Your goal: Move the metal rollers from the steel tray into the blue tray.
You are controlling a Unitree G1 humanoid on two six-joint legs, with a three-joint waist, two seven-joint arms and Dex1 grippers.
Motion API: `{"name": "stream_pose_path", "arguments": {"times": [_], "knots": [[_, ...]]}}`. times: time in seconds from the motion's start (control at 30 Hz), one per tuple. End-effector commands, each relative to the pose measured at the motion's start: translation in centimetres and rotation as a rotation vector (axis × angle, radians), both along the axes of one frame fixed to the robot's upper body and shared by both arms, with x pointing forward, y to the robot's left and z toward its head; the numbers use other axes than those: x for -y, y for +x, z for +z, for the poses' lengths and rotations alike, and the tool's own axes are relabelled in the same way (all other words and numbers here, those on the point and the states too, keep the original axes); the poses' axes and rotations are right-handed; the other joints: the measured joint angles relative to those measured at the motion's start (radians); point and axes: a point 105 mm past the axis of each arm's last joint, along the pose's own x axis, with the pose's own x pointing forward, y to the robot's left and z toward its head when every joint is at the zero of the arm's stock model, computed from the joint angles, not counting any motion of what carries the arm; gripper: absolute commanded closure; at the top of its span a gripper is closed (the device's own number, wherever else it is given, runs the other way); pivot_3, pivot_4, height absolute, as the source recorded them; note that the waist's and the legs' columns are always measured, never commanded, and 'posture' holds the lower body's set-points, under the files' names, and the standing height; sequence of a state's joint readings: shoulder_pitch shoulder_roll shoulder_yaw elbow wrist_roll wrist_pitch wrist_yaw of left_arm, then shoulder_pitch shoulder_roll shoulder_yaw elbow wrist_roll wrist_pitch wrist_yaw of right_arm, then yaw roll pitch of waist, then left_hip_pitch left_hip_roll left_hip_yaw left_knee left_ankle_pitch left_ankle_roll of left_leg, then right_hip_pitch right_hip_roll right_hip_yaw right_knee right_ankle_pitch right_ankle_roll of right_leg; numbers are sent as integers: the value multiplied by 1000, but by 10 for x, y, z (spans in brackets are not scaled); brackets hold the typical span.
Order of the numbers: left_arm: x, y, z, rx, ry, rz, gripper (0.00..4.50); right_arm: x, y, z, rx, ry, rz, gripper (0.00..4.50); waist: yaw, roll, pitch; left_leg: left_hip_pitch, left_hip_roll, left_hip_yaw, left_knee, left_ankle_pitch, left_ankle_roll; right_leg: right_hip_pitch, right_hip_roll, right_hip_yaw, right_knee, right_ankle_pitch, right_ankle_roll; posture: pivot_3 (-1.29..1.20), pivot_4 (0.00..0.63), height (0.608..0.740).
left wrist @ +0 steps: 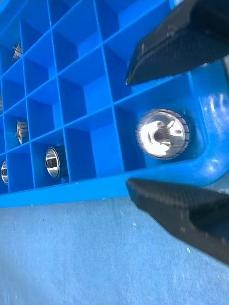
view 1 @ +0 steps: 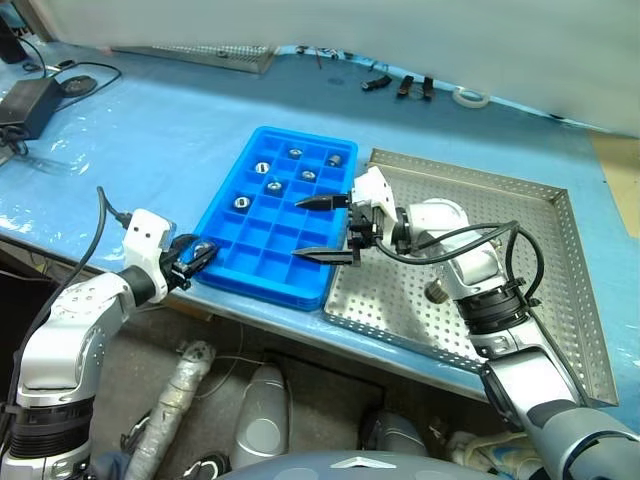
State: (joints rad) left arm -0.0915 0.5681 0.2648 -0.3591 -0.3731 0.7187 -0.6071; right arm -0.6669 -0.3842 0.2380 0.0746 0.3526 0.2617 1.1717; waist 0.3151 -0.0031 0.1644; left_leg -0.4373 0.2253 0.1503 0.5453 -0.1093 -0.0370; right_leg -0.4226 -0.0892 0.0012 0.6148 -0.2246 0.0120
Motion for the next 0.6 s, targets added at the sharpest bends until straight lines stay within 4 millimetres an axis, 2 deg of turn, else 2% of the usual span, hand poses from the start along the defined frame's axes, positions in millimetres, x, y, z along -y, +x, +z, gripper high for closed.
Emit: {"name": "stream_pose_path", "arguments": {"times": [0.03,0.13,0.33,0.47,0.6], "knots": [[7,0,6,19,-4,-45,973,1,-4,13,51,31,-3,0,0,0,0,0,0,0,0,0,0,0,0,0,1,0,0,447,150,740],[11,1,11,32,4,-61,973,3,-4,13,53,32,-14,0,0,0,0,0,0,0,1,0,0,0,0,0,3,0,0,426,150,740],[39,5,33,91,-59,-186,973,11,-3,17,64,35,-62,0,-1,0,0,0,0,-1,2,1,-1,-1,0,0,6,0,0,350,150,740],[62,23,39,109,-79,-295,973,27,-3,20,97,22,-151,0,-9,1,-1,0,-1,0,3,2,-3,1,-1,1,8,0,0,206,150,740],[106,47,46,116,-112,-450,973,56,-7,20,101,26,-311,0,-44,2,-1,0,-1,0,6,3,-4,1,-1,1,9,1,1,78,150,740]]}}
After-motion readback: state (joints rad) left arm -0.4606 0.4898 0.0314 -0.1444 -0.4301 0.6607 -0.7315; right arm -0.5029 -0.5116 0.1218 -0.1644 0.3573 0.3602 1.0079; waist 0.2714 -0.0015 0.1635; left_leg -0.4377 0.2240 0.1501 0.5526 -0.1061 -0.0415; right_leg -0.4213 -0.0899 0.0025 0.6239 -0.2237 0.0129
